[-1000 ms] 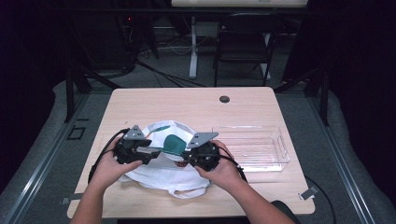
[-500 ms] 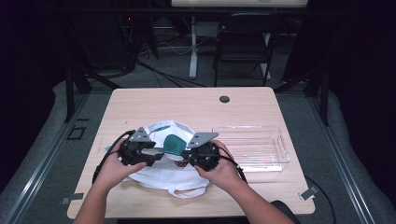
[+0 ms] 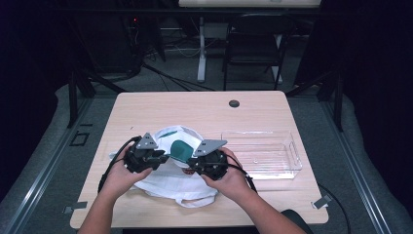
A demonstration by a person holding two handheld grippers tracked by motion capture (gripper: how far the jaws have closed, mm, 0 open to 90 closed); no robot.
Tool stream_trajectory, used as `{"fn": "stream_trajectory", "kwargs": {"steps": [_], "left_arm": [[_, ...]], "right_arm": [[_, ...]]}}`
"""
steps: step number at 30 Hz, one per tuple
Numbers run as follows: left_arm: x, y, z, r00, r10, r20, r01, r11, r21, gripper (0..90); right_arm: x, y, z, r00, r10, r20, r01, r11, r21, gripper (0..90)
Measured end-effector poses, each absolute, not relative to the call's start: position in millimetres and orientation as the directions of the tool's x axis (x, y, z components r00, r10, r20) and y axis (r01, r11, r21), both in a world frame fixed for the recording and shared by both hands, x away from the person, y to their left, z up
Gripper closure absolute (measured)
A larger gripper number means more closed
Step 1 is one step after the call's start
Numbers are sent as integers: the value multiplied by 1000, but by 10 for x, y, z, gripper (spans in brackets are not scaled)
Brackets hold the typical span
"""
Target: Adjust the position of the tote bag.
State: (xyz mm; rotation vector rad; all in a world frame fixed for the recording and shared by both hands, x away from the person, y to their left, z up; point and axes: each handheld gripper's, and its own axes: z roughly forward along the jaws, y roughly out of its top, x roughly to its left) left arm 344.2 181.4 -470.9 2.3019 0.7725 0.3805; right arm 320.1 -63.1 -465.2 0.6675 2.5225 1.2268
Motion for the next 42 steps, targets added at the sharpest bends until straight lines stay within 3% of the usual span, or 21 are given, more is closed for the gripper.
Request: {"fn": "stream_trajectory", "kwargs": {"steps": [14, 25, 42], "left_arm": [[3458, 1799, -4675, 778, 624, 71, 408, -588, 698, 765], [3476, 1793, -4633, 776, 626, 75, 400, -580, 710, 767], [3536, 1765, -4583, 773, 628, 88, 385, -575, 722, 768]], "right_arm": [[3170, -627, -4664, -857, 513, -38, 287, 536, 794, 818], [3142, -698, -4609, -850, 525, -35, 279, 506, 816, 674], [3075, -791, -4557, -828, 558, -53, 262, 469, 843, 604]]}}
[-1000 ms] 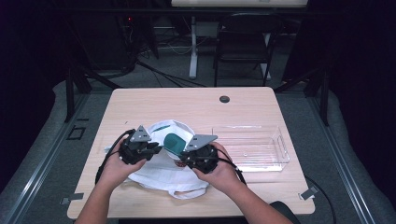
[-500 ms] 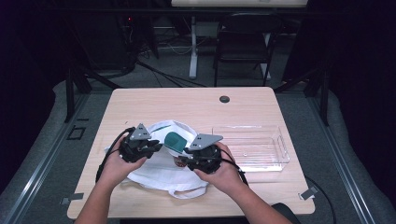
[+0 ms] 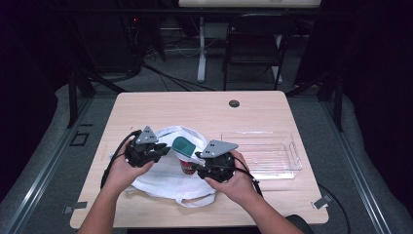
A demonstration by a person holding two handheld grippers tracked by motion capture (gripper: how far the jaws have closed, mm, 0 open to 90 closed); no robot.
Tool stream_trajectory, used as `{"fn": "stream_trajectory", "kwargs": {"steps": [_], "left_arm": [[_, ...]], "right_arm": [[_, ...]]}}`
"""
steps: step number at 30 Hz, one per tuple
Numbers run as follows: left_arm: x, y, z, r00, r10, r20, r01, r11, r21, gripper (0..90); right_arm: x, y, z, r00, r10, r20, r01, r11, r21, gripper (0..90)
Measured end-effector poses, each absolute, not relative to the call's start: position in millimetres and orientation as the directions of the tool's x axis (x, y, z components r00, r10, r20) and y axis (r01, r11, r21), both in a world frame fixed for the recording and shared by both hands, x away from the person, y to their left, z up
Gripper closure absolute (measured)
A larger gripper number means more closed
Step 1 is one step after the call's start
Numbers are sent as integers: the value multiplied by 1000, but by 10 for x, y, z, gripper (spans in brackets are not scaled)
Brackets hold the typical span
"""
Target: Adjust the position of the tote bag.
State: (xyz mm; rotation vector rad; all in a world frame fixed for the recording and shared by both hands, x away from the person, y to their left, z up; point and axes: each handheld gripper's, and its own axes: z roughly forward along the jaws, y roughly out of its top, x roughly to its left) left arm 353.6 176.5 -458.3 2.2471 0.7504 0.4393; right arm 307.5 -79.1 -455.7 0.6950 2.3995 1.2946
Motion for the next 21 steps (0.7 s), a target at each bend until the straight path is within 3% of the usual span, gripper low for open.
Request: {"fn": "stream_trajectory", "kwargs": {"steps": [21], "left_arm": [[3706, 1699, -4512, 768, 634, 90, 370, -554, 746, 785]], "right_arm": [[3076, -846, -4491, -804, 593, -48, 301, 475, 827, 575]]}}
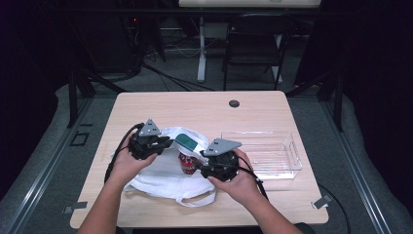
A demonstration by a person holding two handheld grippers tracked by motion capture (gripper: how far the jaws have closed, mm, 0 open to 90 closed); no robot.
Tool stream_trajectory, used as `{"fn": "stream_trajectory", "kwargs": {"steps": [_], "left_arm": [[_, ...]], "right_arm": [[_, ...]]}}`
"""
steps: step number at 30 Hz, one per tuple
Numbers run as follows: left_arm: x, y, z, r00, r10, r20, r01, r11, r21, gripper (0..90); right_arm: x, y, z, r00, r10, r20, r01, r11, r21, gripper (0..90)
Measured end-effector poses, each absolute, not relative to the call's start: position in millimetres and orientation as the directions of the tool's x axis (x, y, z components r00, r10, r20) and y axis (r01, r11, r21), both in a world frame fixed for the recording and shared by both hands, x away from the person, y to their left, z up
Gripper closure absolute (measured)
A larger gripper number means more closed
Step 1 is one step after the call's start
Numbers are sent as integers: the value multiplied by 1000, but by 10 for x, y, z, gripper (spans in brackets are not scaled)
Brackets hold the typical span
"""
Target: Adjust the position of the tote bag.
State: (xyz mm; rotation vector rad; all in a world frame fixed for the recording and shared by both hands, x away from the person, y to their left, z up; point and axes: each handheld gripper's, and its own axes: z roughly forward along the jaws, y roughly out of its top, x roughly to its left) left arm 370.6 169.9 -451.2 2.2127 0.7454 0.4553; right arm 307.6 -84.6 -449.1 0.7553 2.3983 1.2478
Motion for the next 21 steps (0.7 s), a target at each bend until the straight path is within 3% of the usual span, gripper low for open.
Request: {"fn": "stream_trajectory", "kwargs": {"steps": [10, 21], "left_arm": [[3776, 1668, -4491, 771, 631, 86, 363, -547, 755, 796], [3804, 1671, -4470, 769, 634, 82, 358, -534, 766, 802]], "right_arm": [[3193, -684, -4359, -793, 599, -108, 283, 520, 806, 566], [3459, -538, -4359, -786, 612, -90, 336, 544, 769, 569]]}}
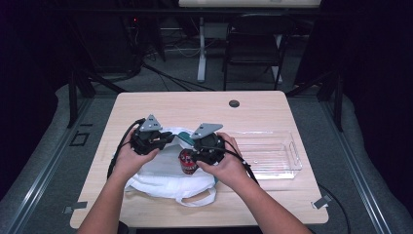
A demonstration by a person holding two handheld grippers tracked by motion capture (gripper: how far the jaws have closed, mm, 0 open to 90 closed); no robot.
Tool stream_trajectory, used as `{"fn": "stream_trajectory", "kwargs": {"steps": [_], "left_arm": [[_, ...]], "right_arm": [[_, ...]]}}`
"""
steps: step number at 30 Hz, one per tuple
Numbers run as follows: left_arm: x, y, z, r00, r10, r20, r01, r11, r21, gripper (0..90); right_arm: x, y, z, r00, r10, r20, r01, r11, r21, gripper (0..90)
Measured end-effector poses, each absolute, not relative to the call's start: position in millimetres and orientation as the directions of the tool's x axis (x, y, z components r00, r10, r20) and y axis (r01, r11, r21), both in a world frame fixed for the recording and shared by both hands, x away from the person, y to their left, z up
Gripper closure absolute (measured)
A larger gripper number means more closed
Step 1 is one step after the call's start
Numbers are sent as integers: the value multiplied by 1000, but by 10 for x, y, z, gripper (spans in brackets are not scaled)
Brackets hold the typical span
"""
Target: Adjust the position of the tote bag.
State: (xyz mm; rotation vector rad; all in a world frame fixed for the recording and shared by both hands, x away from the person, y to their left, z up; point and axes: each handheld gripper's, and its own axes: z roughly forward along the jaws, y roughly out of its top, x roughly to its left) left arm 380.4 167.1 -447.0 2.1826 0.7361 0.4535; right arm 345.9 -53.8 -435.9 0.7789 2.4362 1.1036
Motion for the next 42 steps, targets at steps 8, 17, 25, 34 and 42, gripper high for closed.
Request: {"fn": "stream_trajectory", "kwargs": {"steps": [8, 17, 25, 34, 42], "left_arm": [[3807, 1672, -4456, 767, 636, 84, 353, -528, 772, 804], [3803, 1666, -4452, 764, 638, 92, 349, -529, 774, 806], [3801, 1674, -4446, 761, 643, 89, 347, -519, 781, 806], [3794, 1682, -4434, 764, 640, 82, 342, -509, 790, 808], [3794, 1680, -4436, 766, 639, 78, 340, -504, 794, 811]], "right_arm": [[3602, -431, -4411, -783, 616, -90, 360, 566, 741, 600], [3667, -348, -4439, -780, 616, -110, 368, 593, 716, 699], [3685, -323, -4422, -779, 615, -118, 371, 605, 704, 799], [3699, -327, -4404, -764, 626, -156, 364, 618, 697, 869], [3693, -302, -4381, -728, 642, -240, 340, 642, 687, 873]]}}
